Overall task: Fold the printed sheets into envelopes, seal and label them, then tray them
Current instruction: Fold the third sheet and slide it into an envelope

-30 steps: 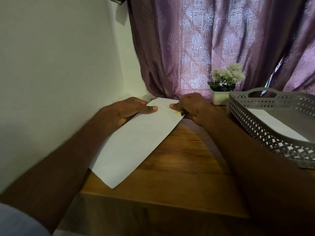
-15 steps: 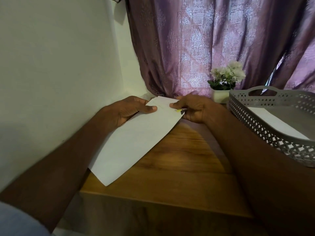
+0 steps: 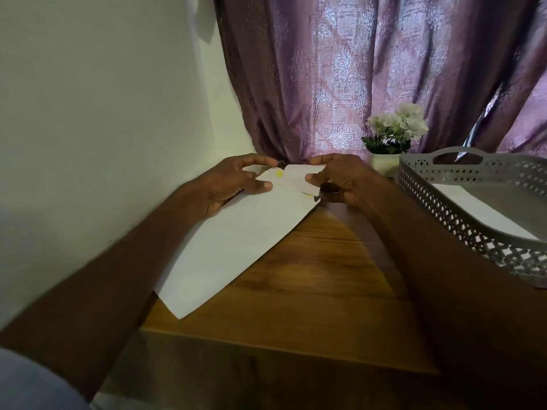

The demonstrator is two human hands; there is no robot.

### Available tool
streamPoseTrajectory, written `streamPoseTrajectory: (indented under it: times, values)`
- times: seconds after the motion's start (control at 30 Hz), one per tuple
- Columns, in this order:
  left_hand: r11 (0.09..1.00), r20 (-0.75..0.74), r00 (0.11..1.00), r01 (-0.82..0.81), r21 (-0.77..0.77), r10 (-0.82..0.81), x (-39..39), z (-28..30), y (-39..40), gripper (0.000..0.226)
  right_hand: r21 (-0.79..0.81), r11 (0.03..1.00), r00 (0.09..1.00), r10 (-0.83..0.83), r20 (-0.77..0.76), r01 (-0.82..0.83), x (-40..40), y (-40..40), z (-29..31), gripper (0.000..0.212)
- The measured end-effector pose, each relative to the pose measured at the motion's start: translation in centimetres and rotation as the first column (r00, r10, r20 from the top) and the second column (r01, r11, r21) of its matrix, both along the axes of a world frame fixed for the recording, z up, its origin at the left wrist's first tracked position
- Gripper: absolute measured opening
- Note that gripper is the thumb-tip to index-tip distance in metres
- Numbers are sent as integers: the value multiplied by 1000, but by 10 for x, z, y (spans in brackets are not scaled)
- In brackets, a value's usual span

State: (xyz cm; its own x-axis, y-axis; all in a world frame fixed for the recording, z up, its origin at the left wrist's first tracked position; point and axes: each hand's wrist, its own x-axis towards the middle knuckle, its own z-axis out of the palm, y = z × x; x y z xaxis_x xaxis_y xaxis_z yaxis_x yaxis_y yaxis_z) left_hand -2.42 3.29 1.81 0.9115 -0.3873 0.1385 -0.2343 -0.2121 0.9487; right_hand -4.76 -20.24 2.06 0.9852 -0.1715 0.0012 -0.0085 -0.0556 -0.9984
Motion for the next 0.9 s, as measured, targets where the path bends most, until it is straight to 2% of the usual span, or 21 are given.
streamPoseTrajectory:
  times: [0.13,0.3,0.43,0.63,0.7,0.77,0.9]
  values:
    - [1000,38,999,6,23,-7,0,-1,1,37,-89,993,997,69,-45,-72,0,-3,2,28]
    - [996,71,997,34,78,-39,2,-2,0,40,-116,991,997,73,-18,-74,-3,4,3,32]
    - [997,38,997,62,40,-63,4,-4,-1,45,-96,993,997,69,21,-67,-5,9,0,29]
    - [994,-8,994,-109,-7,109,7,-4,-4,44,-5,1000,996,16,86,-15,-3,24,-7,24]
    - [985,-32,986,-165,-50,164,8,-4,-4,42,12,1000,998,1,67,-1,-1,28,-8,19]
    - [975,-62,978,-206,-83,201,9,-3,-2,47,21,1000,1000,-9,18,8,1,31,-9,22]
    - [968,-101,975,-208,-139,195,6,0,-2,51,49,999,1000,6,-6,-5,3,30,-10,26]
